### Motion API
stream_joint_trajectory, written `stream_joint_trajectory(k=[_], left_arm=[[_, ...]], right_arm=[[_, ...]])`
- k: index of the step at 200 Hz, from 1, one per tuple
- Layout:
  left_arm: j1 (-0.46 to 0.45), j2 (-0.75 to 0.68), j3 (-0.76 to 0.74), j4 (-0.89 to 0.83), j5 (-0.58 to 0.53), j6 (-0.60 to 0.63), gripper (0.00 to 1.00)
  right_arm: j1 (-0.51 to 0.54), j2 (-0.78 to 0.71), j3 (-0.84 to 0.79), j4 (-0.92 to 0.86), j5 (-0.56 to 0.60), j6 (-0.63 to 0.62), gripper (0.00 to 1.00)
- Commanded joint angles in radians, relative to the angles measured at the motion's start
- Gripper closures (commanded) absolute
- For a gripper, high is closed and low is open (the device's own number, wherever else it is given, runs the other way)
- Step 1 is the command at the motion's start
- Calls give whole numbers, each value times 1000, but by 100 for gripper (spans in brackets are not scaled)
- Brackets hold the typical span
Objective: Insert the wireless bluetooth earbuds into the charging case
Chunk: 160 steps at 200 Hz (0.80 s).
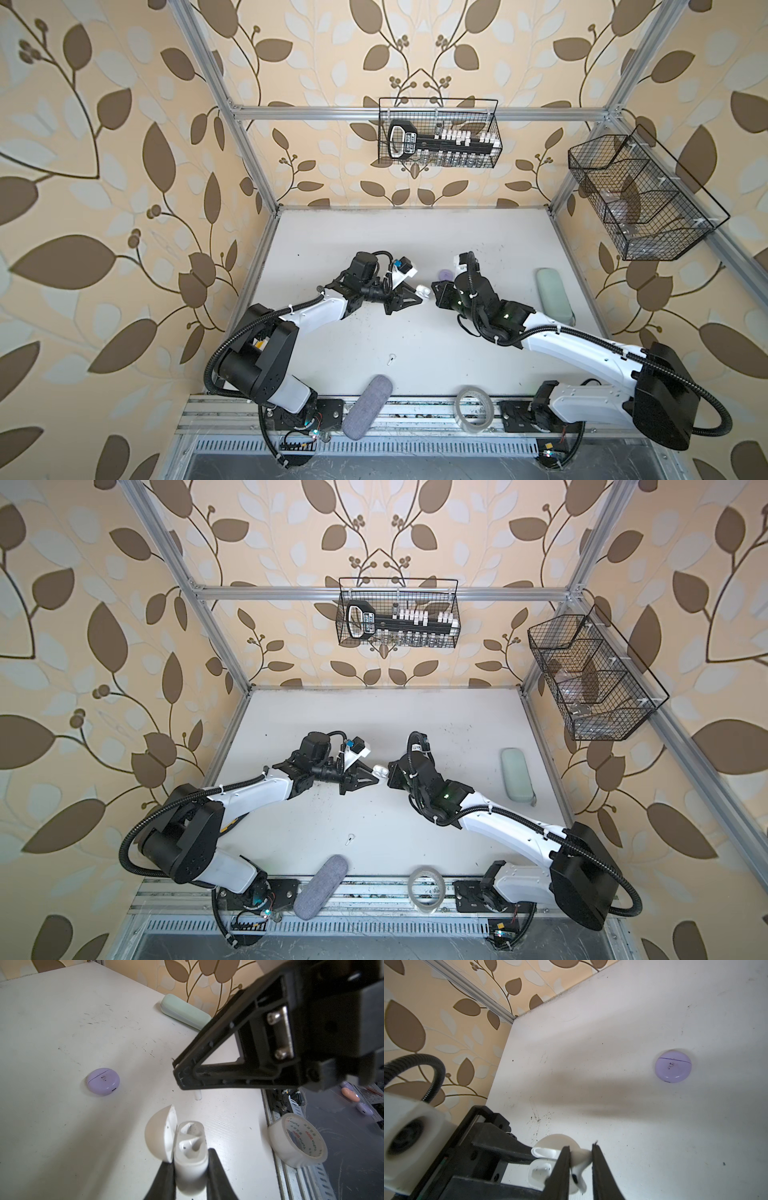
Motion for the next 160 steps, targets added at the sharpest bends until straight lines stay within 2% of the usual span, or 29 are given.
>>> stream_joint_trajectory(k=[1, 160], left_arm=[[12, -37, -6, 28, 2, -9, 90], [14, -42, -9, 44, -2, -31, 89]], right_arm=[[5, 20, 10, 27, 22, 35, 80], [73, 33, -4, 100, 112, 87, 81]])
